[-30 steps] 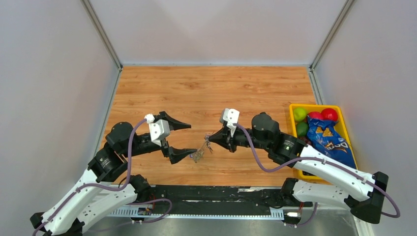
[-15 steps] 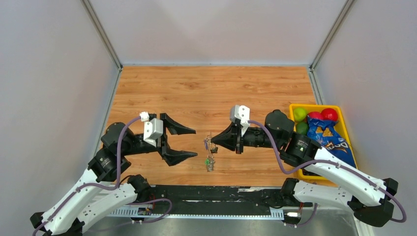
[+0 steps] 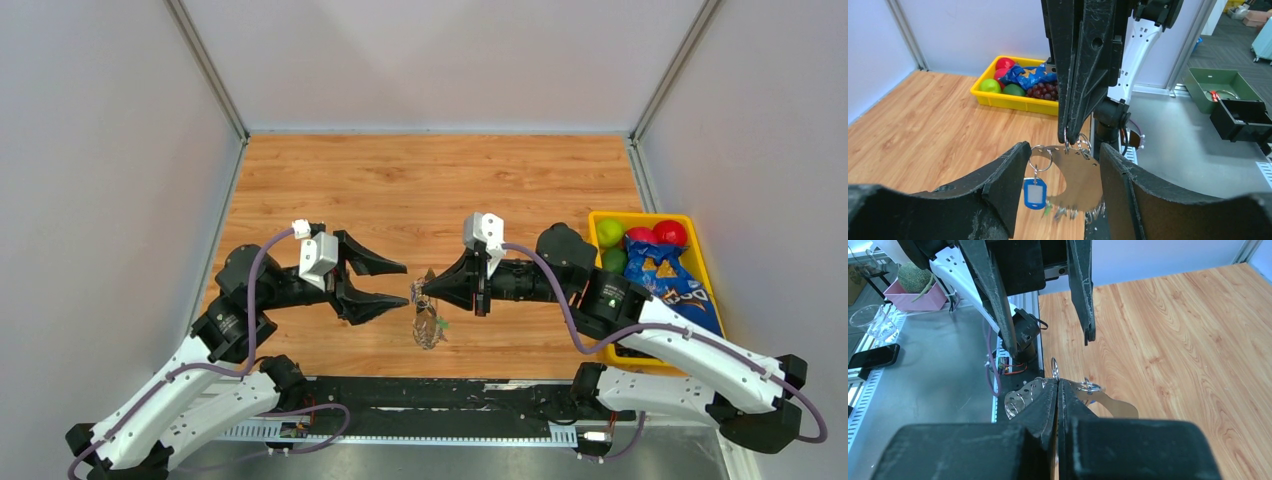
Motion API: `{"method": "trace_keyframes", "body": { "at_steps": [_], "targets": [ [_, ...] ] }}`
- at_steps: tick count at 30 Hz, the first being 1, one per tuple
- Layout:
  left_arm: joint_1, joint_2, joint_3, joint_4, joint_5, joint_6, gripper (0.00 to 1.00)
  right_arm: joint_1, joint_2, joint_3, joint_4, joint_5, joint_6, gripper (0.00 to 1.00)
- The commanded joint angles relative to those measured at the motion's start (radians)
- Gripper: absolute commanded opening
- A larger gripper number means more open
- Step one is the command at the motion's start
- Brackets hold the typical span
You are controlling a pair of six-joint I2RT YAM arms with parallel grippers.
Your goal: Put the keys on the keyring
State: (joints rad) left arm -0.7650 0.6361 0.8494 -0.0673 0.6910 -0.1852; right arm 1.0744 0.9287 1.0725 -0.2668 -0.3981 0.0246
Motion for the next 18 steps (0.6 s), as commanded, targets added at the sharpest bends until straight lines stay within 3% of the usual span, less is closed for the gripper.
{"method": "trace_keyframes", "body": {
  "at_steps": [1, 18],
  "targets": [
    [0.001, 0.0, -0.008, 0.056, -0.001, -0.014, 0.63, 0.015, 0.008, 0.066, 0.114, 0.02, 0.03, 0.0],
    [0.001, 0.007, -0.013, 0.061, -0.002, -0.01, 0.46, 0.066, 0.059, 0.123, 0.13, 0.051, 0.016, 0.0]
  ]
}}
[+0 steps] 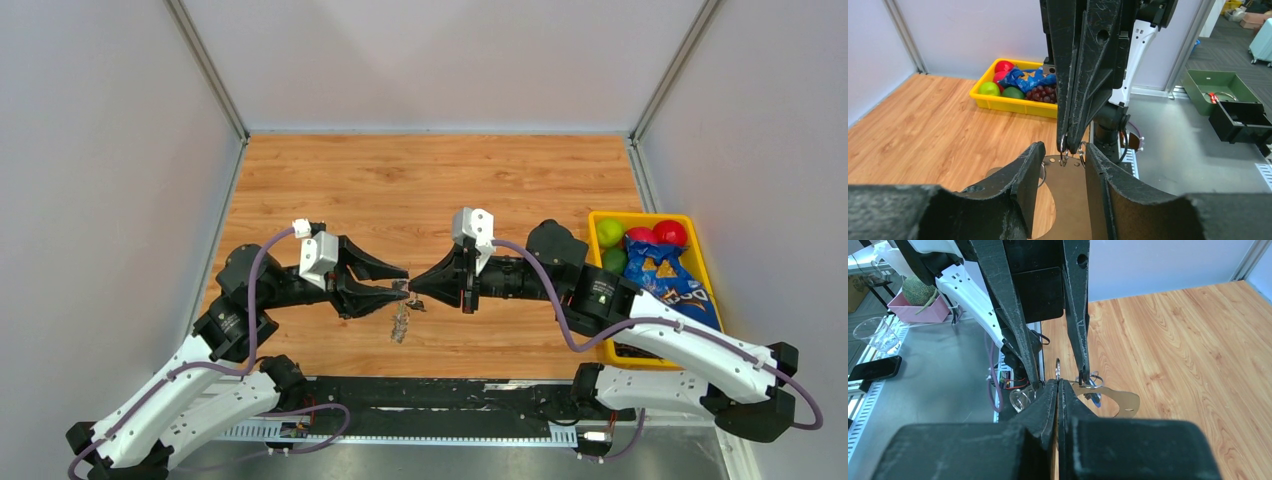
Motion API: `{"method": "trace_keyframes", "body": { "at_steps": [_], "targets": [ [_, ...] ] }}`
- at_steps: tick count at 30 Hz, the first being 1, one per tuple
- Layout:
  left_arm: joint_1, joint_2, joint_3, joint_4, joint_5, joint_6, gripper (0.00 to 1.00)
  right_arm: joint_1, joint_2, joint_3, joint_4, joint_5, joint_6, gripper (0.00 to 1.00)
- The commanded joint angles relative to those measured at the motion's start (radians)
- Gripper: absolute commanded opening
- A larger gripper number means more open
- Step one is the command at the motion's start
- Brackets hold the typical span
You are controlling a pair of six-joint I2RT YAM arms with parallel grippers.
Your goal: Put the keys on the keyring
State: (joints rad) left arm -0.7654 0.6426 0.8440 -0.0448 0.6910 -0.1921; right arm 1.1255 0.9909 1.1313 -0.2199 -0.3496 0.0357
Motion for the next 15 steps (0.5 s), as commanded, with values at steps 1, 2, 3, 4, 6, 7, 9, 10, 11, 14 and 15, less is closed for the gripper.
{"method": "trace_keyframes", "body": {
  "at_steps": [1, 2, 3, 4, 6, 7, 9, 10, 11, 14, 15],
  "targets": [
    [0.002, -0.001, -0.009, 0.04, -0.001, -0.004, 0.44, 0.018, -0.002, 0.065, 0.083, 0.004, 0.003, 0.0],
    [0.002, -0.002, -0.009, 0.039, -0.002, -0.002, 0.43, 0.02, -0.001, 0.066, 0.083, 0.007, 0.002, 0.0],
    [0.002, -0.002, -0.01, 0.039, -0.002, -0.003, 0.4, 0.022, -0.001, 0.065, 0.083, 0.007, 0.003, 0.0],
    [0.002, -0.003, -0.011, 0.039, -0.004, -0.002, 0.39, 0.023, -0.003, 0.065, 0.083, 0.008, 0.001, 0.0],
    [0.002, -0.003, -0.011, 0.038, -0.003, -0.001, 0.33, 0.027, -0.004, 0.065, 0.083, 0.012, -0.001, 0.0],
    [0.002, -0.004, -0.01, 0.037, -0.001, -0.001, 0.32, 0.028, -0.006, 0.065, 0.083, 0.012, -0.001, 0.0],
    [0.002, -0.003, -0.008, 0.033, -0.002, 0.001, 0.27, 0.032, -0.01, 0.065, 0.083, 0.016, 0.0, 0.0],
    [0.002, -0.004, -0.007, 0.03, 0.0, 0.001, 0.24, 0.034, -0.014, 0.064, 0.083, 0.019, -0.002, 0.0],
    [0.002, -0.002, -0.006, 0.027, 0.002, 0.004, 0.22, 0.035, -0.017, 0.064, 0.083, 0.024, -0.002, 0.0],
    [0.001, -0.001, -0.004, 0.014, 0.0, 0.009, 0.18, 0.039, -0.025, 0.062, 0.084, 0.03, -0.005, 0.0],
    [0.001, -0.001, -0.003, 0.012, 0.001, 0.01, 0.18, 0.041, -0.027, 0.061, 0.083, 0.032, -0.005, 0.0]
  ]
}}
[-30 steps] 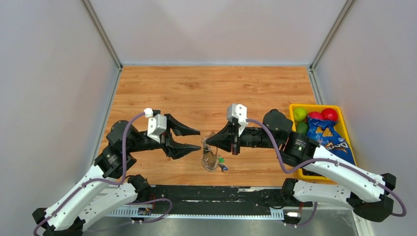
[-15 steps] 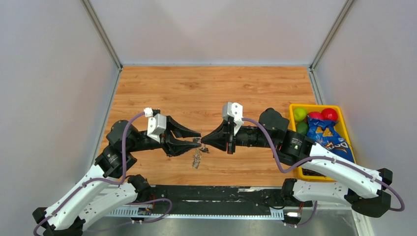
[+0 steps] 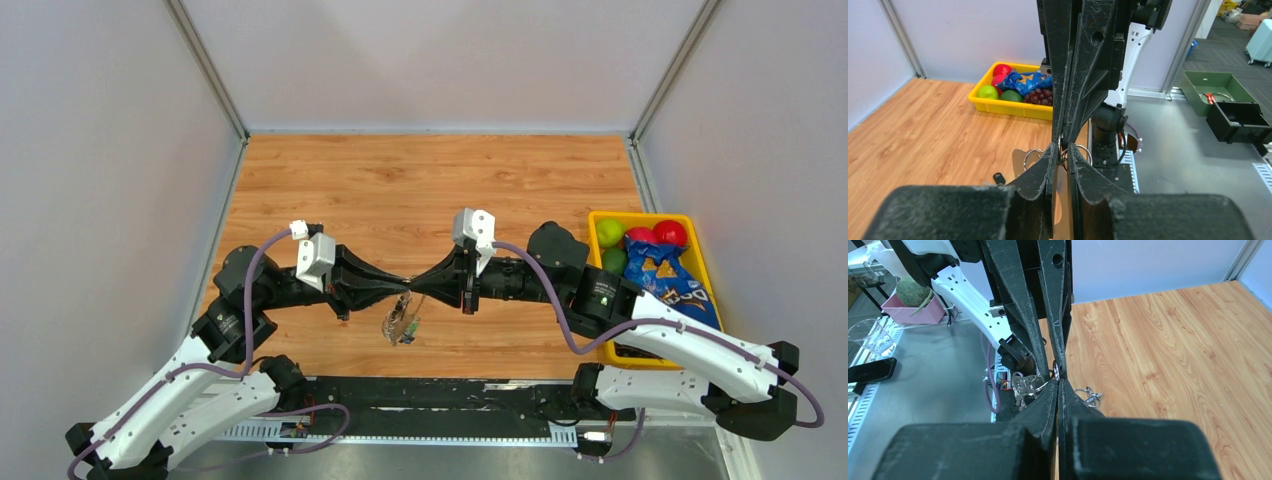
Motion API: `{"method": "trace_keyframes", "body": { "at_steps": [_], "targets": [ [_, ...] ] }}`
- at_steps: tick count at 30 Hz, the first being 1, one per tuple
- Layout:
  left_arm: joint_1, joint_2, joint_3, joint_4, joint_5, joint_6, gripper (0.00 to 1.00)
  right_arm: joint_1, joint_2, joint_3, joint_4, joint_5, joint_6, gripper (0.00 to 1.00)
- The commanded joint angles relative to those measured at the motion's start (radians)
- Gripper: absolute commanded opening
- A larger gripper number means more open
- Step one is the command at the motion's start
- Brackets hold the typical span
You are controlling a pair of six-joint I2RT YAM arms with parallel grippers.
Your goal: Put the keys on the keyring
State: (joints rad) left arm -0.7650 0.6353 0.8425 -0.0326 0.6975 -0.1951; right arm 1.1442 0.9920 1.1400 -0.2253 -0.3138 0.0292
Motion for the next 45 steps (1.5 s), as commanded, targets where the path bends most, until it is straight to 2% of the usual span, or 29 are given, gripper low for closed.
{"method": "trace_keyframes", "body": {
  "at_steps": [1, 5, 12, 20, 22, 27, 31, 34, 40, 45],
  "targets": [
    [0.002, 0.006, -0.001, -0.004, -0.007, 0.015, 0.15, 0.022, -0.028, 0.052, 0.089, -0.003, 0.002, 0.0],
    [0.001, 0.009, 0.0, -0.006, -0.005, 0.016, 0.02, 0.026, -0.027, 0.055, 0.089, -0.004, 0.001, 0.0],
    [0.001, 0.012, 0.0, -0.005, -0.005, 0.023, 0.0, 0.032, -0.026, 0.058, 0.089, 0.001, -0.003, 0.0],
    [0.002, 0.02, 0.032, -0.069, -0.077, 0.049, 0.0, 0.033, -0.063, 0.03, 0.045, 0.063, 0.0, 0.0],
    [0.002, 0.019, 0.036, -0.083, -0.099, 0.059, 0.0, 0.032, -0.083, 0.013, 0.02, 0.094, 0.001, 0.06],
    [0.002, 0.021, 0.052, -0.122, -0.136, 0.086, 0.0, 0.032, -0.16, -0.041, -0.042, 0.255, 0.019, 0.28],
    [0.001, 0.04, 0.079, -0.189, -0.16, 0.12, 0.0, 0.031, -0.211, -0.066, -0.108, 0.424, 0.039, 0.4],
    [0.001, 0.057, 0.096, -0.217, -0.172, 0.139, 0.0, 0.029, -0.191, -0.066, -0.17, 0.516, 0.066, 0.49],
    [0.001, 0.07, 0.124, -0.268, -0.205, 0.171, 0.0, -0.042, -0.087, -0.079, -0.294, 0.647, 0.177, 0.57],
    [0.001, 0.067, 0.129, -0.284, -0.27, 0.193, 0.0, -0.255, 0.02, -0.14, -0.334, 0.55, 0.31, 0.57]
  ]
}}
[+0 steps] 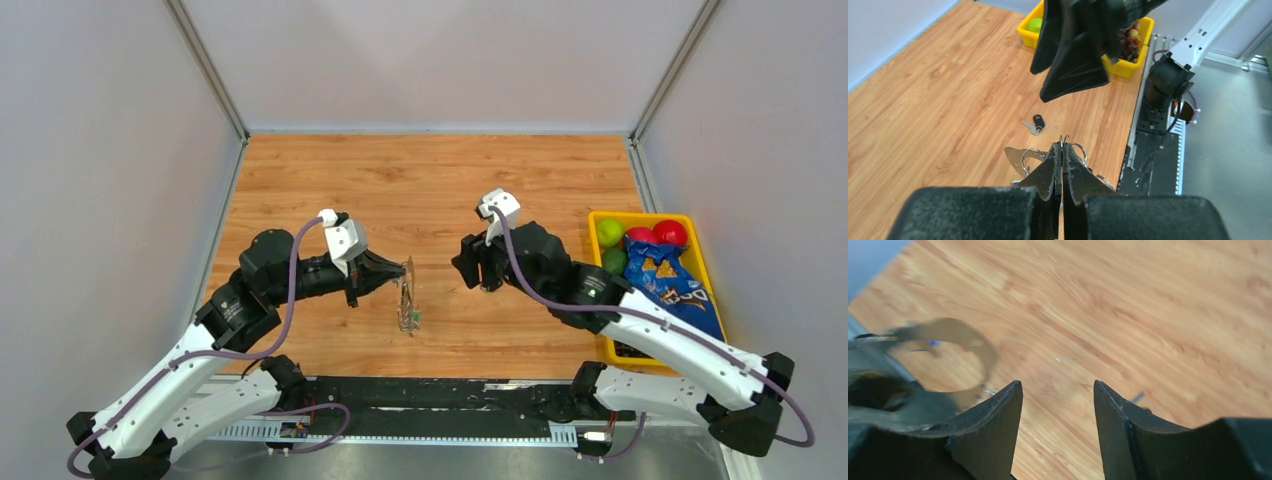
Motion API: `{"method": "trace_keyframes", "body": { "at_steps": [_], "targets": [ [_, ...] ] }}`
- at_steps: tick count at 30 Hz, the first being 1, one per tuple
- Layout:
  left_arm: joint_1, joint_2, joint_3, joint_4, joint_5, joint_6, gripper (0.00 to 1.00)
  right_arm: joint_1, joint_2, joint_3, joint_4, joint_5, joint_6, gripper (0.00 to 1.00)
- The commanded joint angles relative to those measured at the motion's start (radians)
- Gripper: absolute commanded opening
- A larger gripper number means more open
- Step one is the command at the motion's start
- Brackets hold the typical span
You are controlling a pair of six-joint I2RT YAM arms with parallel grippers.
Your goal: Put the keys on the keyring
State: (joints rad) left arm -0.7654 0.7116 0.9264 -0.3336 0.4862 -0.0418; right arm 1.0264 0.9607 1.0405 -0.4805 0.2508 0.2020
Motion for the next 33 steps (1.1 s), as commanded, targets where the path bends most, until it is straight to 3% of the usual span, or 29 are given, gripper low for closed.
{"method": "trace_keyframes", "body": {
  "at_steps": [1, 4, 10, 15, 24, 33],
  "targets": [
    [0.002, -0.009, 0.043, 0.017, -0.083, 0.041, 0.0, -0.176, 0.078, -0.058, -0.084, -0.043, 0.162, 0.57],
    [0.002, -0.003, 0.032, 0.003, -0.131, 0.04, 0.0, -0.255, 0.16, -0.112, -0.077, -0.079, 0.233, 0.56],
    [0.002, -0.033, -0.006, 0.029, -0.194, 0.04, 0.0, -0.298, 0.279, -0.186, 0.001, -0.049, 0.256, 0.55],
    [0.002, -0.055, -0.036, 0.047, -0.199, 0.041, 0.0, -0.308, 0.377, -0.213, 0.036, -0.042, 0.249, 0.46],
    [0.003, -0.065, -0.056, 0.057, -0.187, 0.062, 0.0, -0.315, 0.486, -0.249, 0.094, -0.094, 0.281, 0.43],
    [0.002, -0.073, -0.067, 0.064, -0.188, 0.062, 0.0, -0.319, 0.541, -0.254, 0.166, -0.05, 0.296, 0.38]
  ]
}}
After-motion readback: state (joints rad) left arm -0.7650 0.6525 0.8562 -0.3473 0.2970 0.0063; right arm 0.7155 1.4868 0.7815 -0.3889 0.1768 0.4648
